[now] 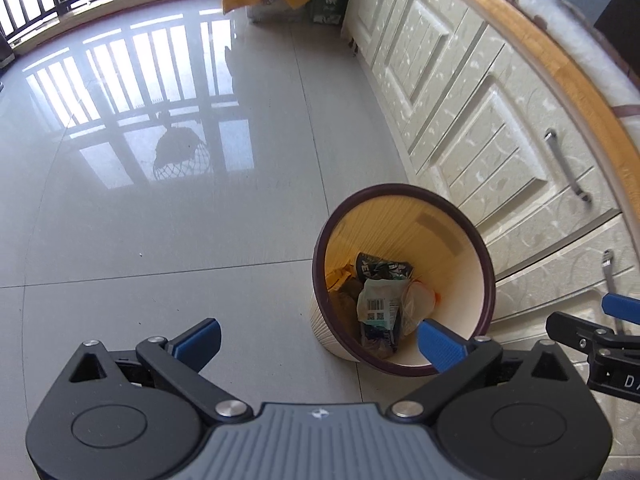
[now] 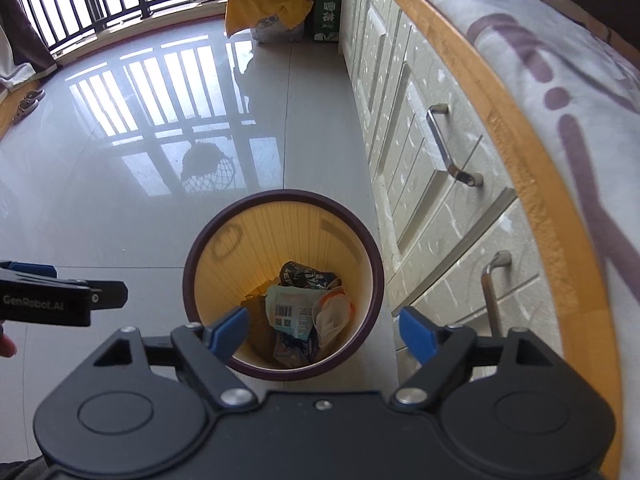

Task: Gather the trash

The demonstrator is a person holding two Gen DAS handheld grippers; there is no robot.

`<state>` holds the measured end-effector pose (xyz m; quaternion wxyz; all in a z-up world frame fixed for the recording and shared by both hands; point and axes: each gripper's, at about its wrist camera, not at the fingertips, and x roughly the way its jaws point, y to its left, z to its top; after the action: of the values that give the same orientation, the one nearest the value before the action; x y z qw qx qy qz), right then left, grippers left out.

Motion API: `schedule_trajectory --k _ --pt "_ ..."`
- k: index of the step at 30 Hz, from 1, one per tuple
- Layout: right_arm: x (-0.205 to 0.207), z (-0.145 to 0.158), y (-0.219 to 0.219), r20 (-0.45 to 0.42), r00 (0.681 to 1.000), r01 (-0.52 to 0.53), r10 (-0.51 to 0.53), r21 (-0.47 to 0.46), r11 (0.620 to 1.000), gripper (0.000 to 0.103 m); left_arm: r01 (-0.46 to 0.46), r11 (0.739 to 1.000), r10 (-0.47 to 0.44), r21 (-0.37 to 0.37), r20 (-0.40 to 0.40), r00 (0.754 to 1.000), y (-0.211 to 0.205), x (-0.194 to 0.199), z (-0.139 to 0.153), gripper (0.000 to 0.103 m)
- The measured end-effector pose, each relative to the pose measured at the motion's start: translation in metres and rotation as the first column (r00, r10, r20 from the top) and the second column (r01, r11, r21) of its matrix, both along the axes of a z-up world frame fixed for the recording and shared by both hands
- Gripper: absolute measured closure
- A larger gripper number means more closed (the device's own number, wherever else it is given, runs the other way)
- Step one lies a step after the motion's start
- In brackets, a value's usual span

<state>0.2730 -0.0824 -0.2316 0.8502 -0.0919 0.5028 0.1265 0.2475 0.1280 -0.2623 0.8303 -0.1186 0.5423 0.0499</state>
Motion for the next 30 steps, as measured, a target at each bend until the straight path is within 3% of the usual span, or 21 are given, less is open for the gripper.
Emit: schedule_trajectory --k 8,25,30 --pt "-0.023 0.035 -0.008 0.049 0.998 0.028 -0.029 0.033 0.999 0.008 0.022 0.999 -0.025 0.047 0.046 0.999 -0.005 -0.026 0.038 0.0" --pt "-0.088 0.102 -0.035 0.178 0.979 0.083 -0.096 0.082 0.993 0.004 0.029 0.989 -0.053 0.142 0.163 0.985 -0.018 -0.087 0.108 0.0" --pt "-0.11 0.116 -0.046 0.213 0.97 0.104 -0.121 0.088 0.991 0.003 0.037 0.991 -0.062 0.13 0.194 0.979 -0.024 -0.104 0.123 0.0"
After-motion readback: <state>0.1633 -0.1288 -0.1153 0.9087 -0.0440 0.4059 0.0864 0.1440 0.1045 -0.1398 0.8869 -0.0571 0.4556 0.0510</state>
